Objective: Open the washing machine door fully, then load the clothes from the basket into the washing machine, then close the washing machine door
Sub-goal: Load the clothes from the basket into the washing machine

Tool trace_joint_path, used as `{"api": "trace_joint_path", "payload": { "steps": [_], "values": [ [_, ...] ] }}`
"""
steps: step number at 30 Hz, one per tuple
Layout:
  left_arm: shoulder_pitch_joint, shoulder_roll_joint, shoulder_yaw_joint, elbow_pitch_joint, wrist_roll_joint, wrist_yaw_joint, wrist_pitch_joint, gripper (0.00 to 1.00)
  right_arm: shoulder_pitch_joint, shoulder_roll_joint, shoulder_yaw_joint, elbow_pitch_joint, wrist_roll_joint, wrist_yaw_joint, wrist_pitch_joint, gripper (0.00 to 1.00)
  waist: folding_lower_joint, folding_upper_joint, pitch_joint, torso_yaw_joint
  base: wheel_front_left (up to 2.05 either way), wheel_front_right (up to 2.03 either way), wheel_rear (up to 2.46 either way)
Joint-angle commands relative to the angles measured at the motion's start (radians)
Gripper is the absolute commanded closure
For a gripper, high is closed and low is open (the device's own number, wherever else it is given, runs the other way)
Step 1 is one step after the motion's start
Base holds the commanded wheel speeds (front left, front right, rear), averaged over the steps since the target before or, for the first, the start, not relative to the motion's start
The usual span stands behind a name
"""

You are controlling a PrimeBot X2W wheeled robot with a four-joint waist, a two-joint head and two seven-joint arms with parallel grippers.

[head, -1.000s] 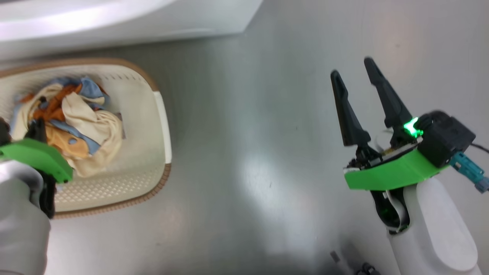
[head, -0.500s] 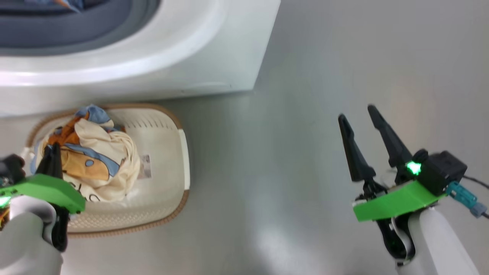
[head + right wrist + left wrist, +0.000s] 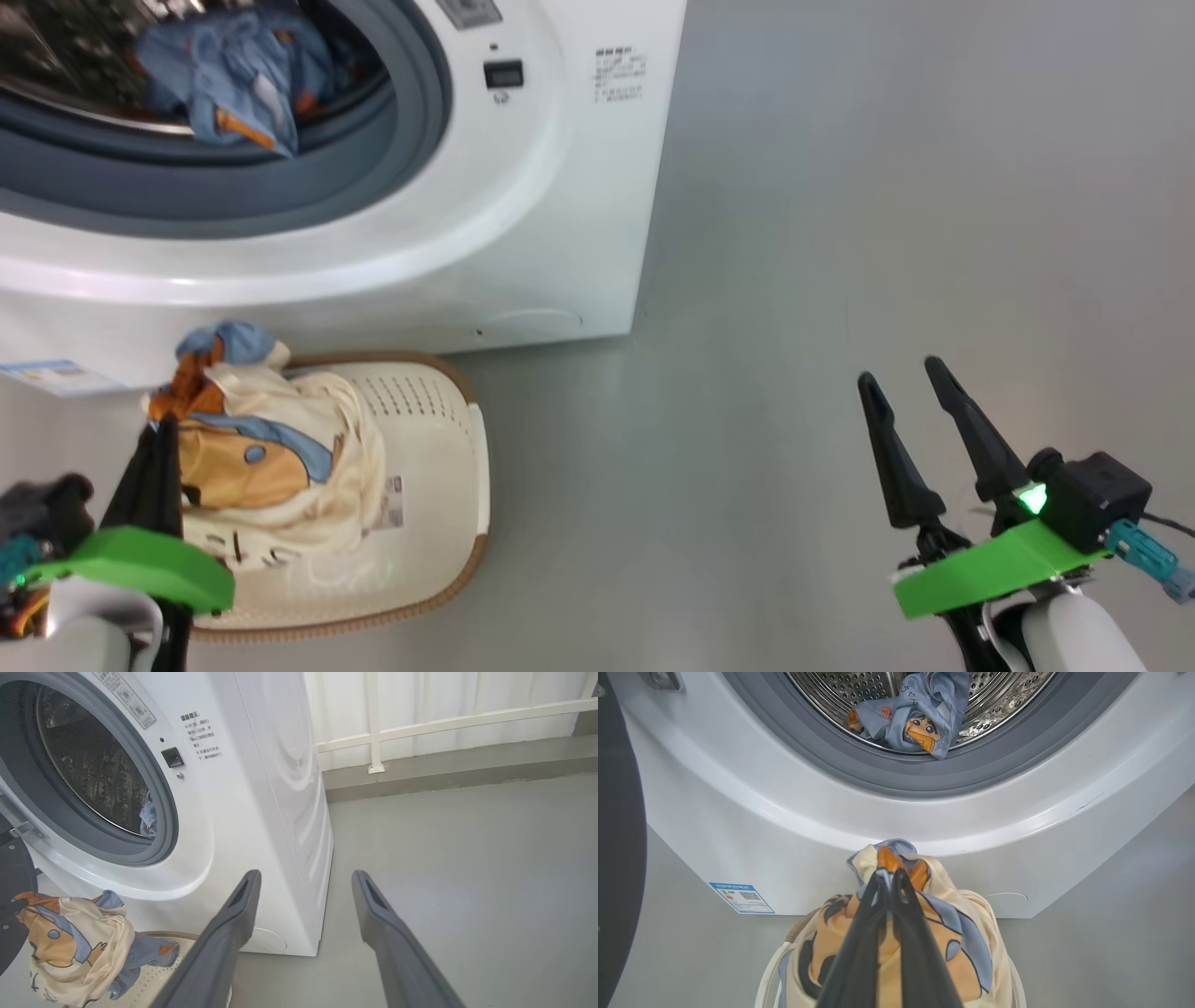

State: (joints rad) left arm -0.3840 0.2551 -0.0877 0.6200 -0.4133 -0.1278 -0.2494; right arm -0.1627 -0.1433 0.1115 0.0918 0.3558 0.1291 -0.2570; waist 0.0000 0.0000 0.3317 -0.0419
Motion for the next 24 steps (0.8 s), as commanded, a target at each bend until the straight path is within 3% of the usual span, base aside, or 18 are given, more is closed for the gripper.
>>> {"api": "trace_joint_path", "payload": {
  "steps": [1, 17, 24],
  "values": [
    [0.037, 0.034, 0.049, -0.061, 0.017, -0.003, -0.012, 1.0, 0.028, -0.012, 0.009, -0.023, 0.012, 0.002, -0.005, 0.0, 0.0, 0.0, -0.057, 0.006, 0.0, 0.0, 0.0],
    [0.331, -0.051, 0.177, -0.455, 0.08, -0.003, -0.012, 1.0, 0.109, -0.024, -0.042, -0.036, 0.019, 0.002, -0.005, 0.0, 0.0, 0.0, -0.113, 0.011, 0.0, 0.0, 0.0],
    [0.376, -0.086, 0.198, -0.544, 0.092, -0.003, -0.012, 1.0, 0.112, -0.02, -0.052, -0.042, 0.017, 0.002, -0.005, 0.0, 0.0, 0.0, -0.108, 0.012, 0.0, 0.0, 0.0]
  ]
}}
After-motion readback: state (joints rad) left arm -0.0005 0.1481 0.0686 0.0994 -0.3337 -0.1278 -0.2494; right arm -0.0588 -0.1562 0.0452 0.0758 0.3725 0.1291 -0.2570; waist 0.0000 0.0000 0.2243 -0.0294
